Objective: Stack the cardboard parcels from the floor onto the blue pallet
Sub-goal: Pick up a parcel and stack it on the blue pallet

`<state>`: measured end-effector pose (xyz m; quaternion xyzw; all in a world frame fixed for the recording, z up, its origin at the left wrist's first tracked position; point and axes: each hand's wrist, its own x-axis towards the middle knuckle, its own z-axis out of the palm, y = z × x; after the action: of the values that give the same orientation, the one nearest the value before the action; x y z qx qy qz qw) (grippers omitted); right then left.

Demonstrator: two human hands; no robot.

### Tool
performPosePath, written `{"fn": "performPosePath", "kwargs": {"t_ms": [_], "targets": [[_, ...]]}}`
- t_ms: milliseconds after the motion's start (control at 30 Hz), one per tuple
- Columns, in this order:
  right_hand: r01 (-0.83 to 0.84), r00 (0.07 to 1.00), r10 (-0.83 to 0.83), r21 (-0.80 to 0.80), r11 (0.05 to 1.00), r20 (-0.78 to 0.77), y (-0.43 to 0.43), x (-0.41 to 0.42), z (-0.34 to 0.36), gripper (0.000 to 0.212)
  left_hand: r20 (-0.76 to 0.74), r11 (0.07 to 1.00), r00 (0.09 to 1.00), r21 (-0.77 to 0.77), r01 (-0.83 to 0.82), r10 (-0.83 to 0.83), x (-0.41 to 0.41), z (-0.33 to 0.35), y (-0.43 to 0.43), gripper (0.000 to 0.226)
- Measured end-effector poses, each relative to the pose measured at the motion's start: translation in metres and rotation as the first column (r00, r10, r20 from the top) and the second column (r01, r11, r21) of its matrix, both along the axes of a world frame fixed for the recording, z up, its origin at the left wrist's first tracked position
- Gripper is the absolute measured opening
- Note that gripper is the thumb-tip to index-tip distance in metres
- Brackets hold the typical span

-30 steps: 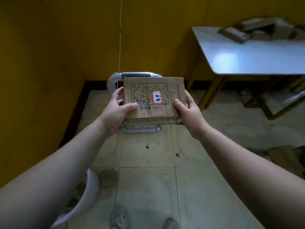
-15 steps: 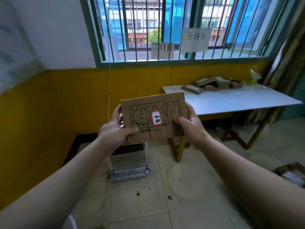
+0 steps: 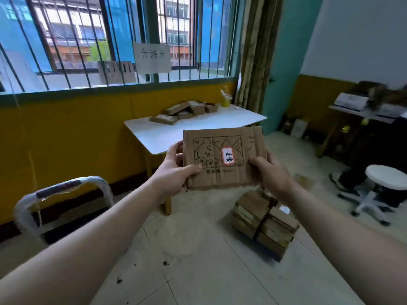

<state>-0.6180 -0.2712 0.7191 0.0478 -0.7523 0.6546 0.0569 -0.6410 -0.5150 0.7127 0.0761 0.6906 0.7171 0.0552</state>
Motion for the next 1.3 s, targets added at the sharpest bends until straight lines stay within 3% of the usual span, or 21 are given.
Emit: {"fn": "performPosePath", "kwargs": {"t_ms": [233, 600, 967, 1300], "targets": [[0.252, 0.967, -0.252, -0.008, 0.968, 0.025, 0.162, 0.021, 0.011, 0.023, -0.053, 0.992, 0.993, -0.068, 0.104, -0.108, -0.018, 0.01, 0.174, 0.058], [0.383, 0.923, -0.381, -0.04, 0.923, 0.044, 0.347, 0.019, 0.017, 0.022, -0.026, 0.958, 0.961, -0.084, 0.273, -0.276, -0.063, 0.004, 0.382, 0.057], [0.399, 0.91, -0.394, -0.017, 0.917, 0.127, 0.444, -0.119, -0.025, 0.018, 0.039, 0.954, 0.96, -0.108, 0.278, -0.276, -0.206, -0.043, 0.479, 0.06], [0.428, 0.893, -0.424, 0.007, 0.904, 0.149, 0.567, -0.229, -0.022, 0.019, 0.073, 0.934, 0.939, -0.101, 0.343, -0.337, -0.323, -0.04, 0.6, 0.058]]}}
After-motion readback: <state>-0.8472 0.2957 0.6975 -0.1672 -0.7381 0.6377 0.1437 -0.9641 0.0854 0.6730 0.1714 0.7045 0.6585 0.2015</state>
